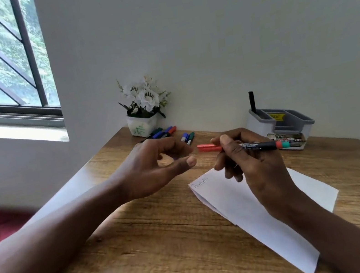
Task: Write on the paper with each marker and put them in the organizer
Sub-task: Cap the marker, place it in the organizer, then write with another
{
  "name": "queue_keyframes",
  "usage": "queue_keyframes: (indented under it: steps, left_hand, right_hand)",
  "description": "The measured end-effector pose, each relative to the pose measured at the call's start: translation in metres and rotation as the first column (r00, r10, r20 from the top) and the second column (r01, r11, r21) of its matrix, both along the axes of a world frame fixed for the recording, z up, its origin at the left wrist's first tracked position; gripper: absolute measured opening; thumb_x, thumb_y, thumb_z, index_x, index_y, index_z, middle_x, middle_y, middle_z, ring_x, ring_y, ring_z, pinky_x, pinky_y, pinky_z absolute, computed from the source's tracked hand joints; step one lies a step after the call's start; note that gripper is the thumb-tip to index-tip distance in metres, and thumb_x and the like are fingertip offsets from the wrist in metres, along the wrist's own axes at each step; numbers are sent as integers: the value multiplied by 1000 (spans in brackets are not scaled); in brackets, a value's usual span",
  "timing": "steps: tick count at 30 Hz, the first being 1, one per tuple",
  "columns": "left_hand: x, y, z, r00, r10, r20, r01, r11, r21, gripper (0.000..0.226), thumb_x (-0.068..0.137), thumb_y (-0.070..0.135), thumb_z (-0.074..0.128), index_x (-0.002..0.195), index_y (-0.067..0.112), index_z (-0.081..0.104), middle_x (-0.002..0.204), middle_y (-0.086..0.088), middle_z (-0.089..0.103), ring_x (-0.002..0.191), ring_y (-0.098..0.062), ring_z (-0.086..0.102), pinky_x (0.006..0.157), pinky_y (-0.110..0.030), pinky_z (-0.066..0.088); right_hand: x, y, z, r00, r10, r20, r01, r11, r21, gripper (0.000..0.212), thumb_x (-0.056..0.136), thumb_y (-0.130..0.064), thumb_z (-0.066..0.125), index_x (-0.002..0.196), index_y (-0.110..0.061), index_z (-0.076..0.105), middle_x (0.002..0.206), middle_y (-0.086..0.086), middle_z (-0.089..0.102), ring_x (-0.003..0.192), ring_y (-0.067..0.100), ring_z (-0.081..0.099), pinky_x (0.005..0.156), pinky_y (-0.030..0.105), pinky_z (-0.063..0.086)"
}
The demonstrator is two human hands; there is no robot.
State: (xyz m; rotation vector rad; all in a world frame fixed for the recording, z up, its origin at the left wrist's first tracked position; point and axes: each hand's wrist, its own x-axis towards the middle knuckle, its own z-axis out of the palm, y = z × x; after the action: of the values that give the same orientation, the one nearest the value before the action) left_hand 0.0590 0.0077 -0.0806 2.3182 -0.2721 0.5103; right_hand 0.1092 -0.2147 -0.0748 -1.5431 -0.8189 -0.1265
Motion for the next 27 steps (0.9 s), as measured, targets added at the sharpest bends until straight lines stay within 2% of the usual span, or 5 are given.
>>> queue_keyframes:
  steps: [5,11,17,25,27]
  left_hand:
    - [-1,2,0,952,229,-203,-165,943,288,95,77,88,47,155,34,37,162,9,37,144,-12,39,105,-31,36]
    - [5,-1,-3,919,274,-284,-159,915,370,118,68,96,46,162,29,21,170,7,13,155,-14,16,123,-39,19]
    - [10,0,-4,904,260,-339,-96,898,430,107,79,84,50,162,22,21,170,4,12,156,-13,11,125,-35,8]
    - [13,2,-7,887,247,-389,-40,882,469,105,82,86,40,163,25,14,171,4,6,156,-15,10,125,-35,13]
    - [13,2,-6,887,245,-392,-32,879,475,103,83,85,40,162,25,15,171,4,6,157,-16,10,125,-35,13]
  right_hand:
    - [12,-12,1,998,-24,-52,24,1000,-4,48,88,-60,55,116,-25,74,99,9,73,86,19,64,59,27,44]
    - [22,-17,-1,972,-2,-233,1,1000,-4,92,58,-92,60,127,-32,69,121,7,70,108,20,64,76,36,49]
    - [37,-25,-9,935,-309,-175,306,951,-44,21,99,-22,63,116,-30,72,104,0,77,96,19,70,63,24,50]
    - [71,-30,32,865,-476,-157,497,857,135,57,92,-5,71,137,-32,48,96,-2,76,86,14,75,62,37,63]
    - [102,-31,49,807,-582,-99,590,801,99,64,90,-9,73,140,-37,44,99,5,75,90,22,75,79,46,63]
